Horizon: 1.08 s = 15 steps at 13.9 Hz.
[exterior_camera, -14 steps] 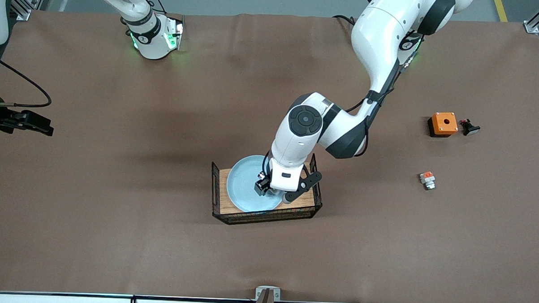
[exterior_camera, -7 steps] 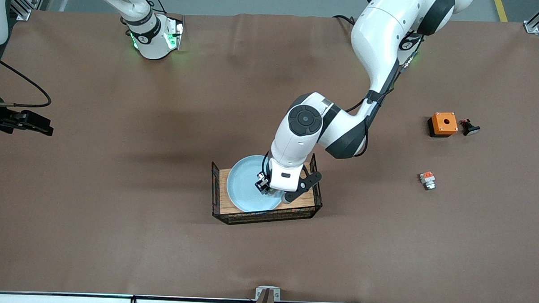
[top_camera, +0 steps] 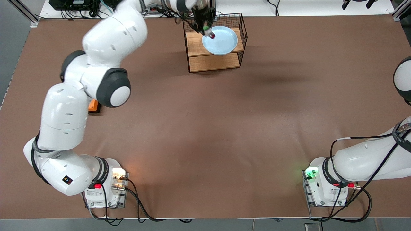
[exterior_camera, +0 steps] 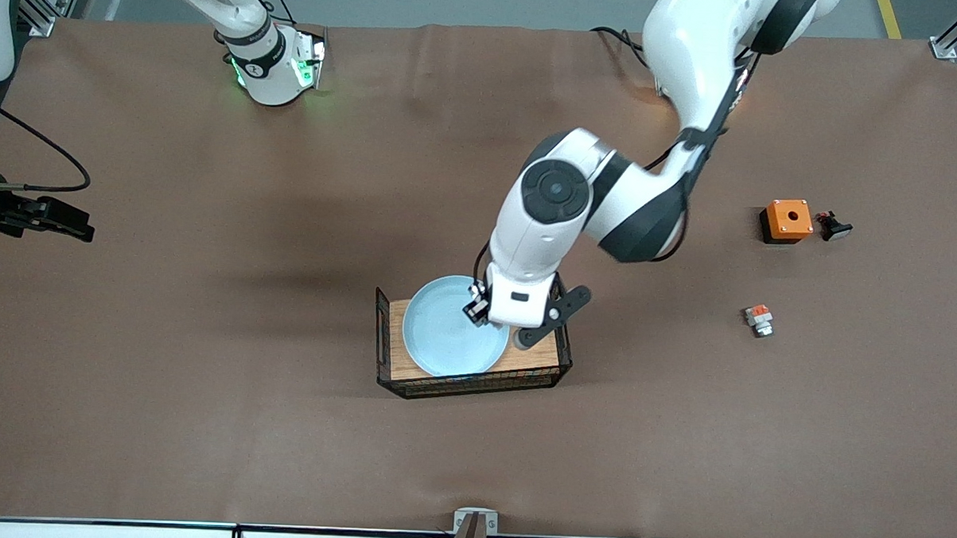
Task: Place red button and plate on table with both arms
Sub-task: 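Lift the button block with the left gripper while the right gripper approaches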
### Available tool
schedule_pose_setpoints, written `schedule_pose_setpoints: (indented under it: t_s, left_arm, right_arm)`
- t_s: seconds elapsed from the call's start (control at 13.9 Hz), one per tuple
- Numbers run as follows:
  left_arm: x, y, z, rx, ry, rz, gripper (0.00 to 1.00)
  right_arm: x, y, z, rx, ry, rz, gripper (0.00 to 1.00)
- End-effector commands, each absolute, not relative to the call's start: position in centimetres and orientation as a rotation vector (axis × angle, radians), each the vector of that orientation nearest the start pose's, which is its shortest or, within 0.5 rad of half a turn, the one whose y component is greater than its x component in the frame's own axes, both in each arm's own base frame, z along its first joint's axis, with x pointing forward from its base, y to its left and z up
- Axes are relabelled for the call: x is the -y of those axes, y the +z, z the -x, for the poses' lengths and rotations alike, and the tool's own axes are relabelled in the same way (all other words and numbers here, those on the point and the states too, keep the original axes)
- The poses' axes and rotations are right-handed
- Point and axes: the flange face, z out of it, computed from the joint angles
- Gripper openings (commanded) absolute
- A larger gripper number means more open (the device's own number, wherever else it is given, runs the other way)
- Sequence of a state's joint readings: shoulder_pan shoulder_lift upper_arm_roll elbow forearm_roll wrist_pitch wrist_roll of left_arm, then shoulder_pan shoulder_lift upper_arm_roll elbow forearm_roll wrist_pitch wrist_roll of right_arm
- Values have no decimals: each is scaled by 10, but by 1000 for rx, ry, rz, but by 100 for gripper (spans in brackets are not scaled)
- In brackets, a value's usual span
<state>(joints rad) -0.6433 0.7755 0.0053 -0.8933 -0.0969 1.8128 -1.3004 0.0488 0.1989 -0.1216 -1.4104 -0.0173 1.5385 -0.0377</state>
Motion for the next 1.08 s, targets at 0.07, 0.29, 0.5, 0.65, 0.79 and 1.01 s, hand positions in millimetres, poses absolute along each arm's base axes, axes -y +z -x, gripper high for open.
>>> schedule_pose_setpoints:
  t_s: [0.07,0.29,0.5,0.65,0.79,1.01]
  left_arm:
    - [393,539,-607,792,126,3158,0]
    - [315,552,-620,508,204,3160,0]
    - [245,528,-638,294,270,3171,0]
    - [214,502,-652,206,271,3190,0]
    - [189,476,-654,153,219,3216,0]
    - [158,421,-631,71,30,3255,0]
  right_arm:
    - [42,587,-610,-63,90,3181,100]
    - [40,591,-613,-62,35,3175,100]
    - [40,591,-613,-65,32,3164,100]
    - [35,589,-615,-53,33,3157,100]
    - [27,588,-615,-43,39,3147,100]
    - [0,588,-615,1,40,3109,100]
